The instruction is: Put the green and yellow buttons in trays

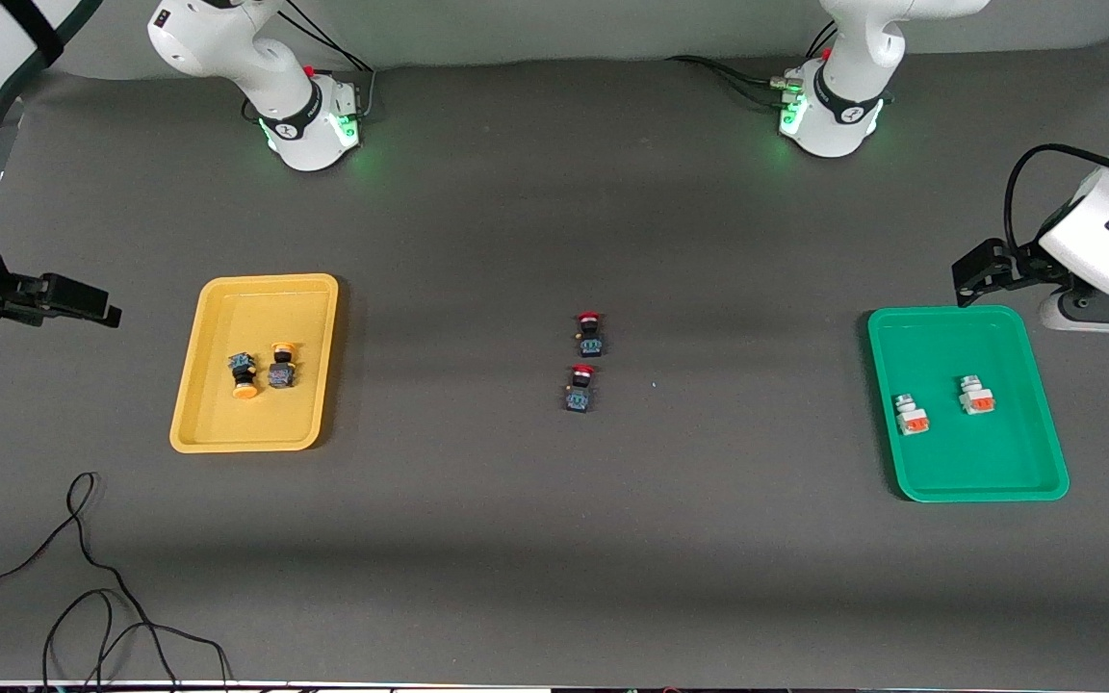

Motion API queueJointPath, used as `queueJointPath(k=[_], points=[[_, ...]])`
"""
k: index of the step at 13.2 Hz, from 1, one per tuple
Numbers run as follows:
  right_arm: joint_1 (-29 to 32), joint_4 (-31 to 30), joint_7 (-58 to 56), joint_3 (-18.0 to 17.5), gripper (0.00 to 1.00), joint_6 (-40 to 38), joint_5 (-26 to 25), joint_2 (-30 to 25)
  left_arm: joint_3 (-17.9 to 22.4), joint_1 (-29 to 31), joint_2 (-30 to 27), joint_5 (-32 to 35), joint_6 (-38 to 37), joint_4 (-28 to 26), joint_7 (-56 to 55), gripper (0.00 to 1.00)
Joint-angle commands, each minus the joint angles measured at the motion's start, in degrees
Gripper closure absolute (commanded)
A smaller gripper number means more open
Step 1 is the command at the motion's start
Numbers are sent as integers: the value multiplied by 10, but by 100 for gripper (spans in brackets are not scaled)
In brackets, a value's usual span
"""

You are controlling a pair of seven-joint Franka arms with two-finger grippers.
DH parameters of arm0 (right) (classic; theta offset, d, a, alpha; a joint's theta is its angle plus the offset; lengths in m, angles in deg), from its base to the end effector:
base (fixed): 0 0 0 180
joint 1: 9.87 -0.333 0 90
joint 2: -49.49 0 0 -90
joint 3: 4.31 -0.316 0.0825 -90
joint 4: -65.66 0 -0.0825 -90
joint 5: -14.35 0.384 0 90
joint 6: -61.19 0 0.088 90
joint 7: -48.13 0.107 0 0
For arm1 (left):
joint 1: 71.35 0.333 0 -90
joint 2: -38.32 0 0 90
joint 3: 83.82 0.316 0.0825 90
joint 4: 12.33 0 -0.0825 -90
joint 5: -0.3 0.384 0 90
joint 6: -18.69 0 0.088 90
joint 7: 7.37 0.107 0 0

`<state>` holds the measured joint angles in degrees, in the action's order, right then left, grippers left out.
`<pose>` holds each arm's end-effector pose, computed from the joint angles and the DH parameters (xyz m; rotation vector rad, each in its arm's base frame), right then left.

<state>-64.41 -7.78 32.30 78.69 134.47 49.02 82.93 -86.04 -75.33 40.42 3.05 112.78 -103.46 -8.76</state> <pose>0.6026 -0.0083 0.6088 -3.0832 0.1194 0.1648 0.5689 -0.0566 0.6010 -3.0932 0.1346 -0.0280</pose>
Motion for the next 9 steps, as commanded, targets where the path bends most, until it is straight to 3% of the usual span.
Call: queueJointPath(k=[1, 4, 7, 9], points=[[42, 38, 25, -54, 0, -34, -26, -33, 14, -9, -7, -11, 8, -6, -10, 0], [113, 72, 50, -137, 0, -39, -37, -50, 28, -5, -7, -20, 8, -6, -10, 0], [208, 80, 75, -306, 0, -37, -123, -103, 28, -2, -7, -28, 7, -6, -10, 0], [265, 80, 98, -400, 0, -31, -167, -130, 28, -2, -7, -27, 5, -6, -11, 0]])
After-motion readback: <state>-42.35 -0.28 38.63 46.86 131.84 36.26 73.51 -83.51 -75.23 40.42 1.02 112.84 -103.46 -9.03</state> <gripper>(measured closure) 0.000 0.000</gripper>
